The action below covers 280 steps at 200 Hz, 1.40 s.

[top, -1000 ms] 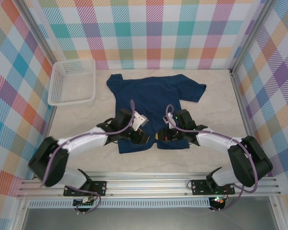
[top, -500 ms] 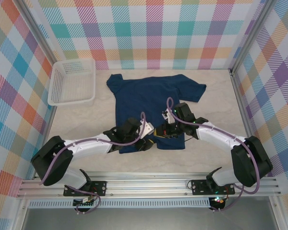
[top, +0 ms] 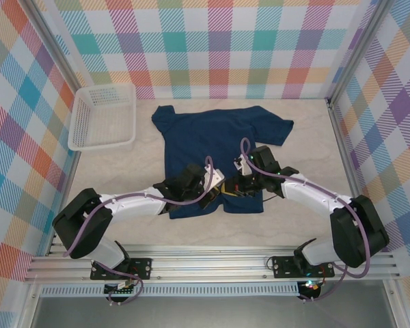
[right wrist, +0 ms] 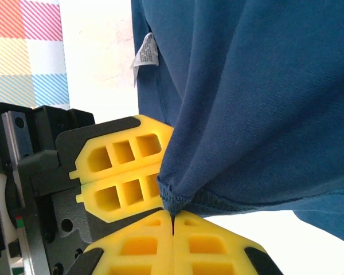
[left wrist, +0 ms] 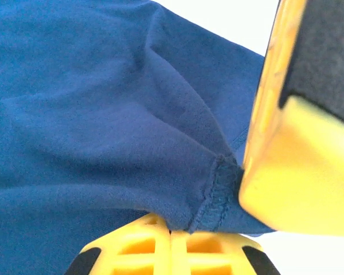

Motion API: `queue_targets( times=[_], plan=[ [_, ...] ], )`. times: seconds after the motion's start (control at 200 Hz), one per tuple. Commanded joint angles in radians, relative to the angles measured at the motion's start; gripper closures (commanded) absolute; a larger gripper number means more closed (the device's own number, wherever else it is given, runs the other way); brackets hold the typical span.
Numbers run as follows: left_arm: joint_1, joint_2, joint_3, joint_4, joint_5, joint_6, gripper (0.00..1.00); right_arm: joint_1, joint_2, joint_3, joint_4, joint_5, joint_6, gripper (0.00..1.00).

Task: Fold the inside-out t-shirt

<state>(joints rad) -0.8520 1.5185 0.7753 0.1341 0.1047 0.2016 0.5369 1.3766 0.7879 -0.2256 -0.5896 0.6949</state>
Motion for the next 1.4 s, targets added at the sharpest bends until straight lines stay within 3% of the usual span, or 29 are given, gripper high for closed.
queue_targets(
  times=[0.0, 0.075, 0.215, 0.435, 0.595, 0.7, 0.815, 1.155, 1.395],
  plan=[
    [0.02, -0.036, 0.037, -0.017, 0.034, -0.075, 1.0, -0.003, -0.07, 0.014, -0.089, 0.089, -0.05, 0.85],
    [0.041, -0.058, 0.065, -0.079, 0.081, -0.15, 1.0, 0.016, -0.158, -0.045, -0.054, 0.152, -0.127, 0.65],
    [0.082, -0.088, 0.12, -0.198, 0.167, -0.237, 1.0, 0.136, -0.313, -0.324, 0.308, 0.258, -0.189, 0.56],
    [0.144, -0.126, 0.208, -0.339, 0.231, -0.355, 1.0, 0.285, -0.188, -0.377, 0.64, 0.409, -0.399, 0.68],
    [0.16, -0.135, 0.263, -0.451, 0.237, -0.372, 1.0, 0.311, -0.043, -0.384, 0.847, 0.538, -0.477, 0.79],
    [0.171, -0.121, 0.301, -0.495, 0.265, -0.402, 1.0, 0.389, 0.046, -0.36, 0.926, 0.688, -0.611, 0.81],
    [0.183, -0.104, 0.33, -0.527, 0.296, -0.418, 1.0, 0.392, 0.124, -0.368, 1.042, 0.794, -0.646, 0.84],
    [0.234, -0.1, 0.426, -0.601, 0.407, -0.459, 1.0, 0.384, 0.382, -0.225, 1.155, 0.933, -0.718, 0.85],
    [0.238, -0.108, 0.461, -0.638, 0.417, -0.413, 1.0, 0.343, 0.397, -0.157, 1.059, 1.019, -0.649, 0.87]
  ],
)
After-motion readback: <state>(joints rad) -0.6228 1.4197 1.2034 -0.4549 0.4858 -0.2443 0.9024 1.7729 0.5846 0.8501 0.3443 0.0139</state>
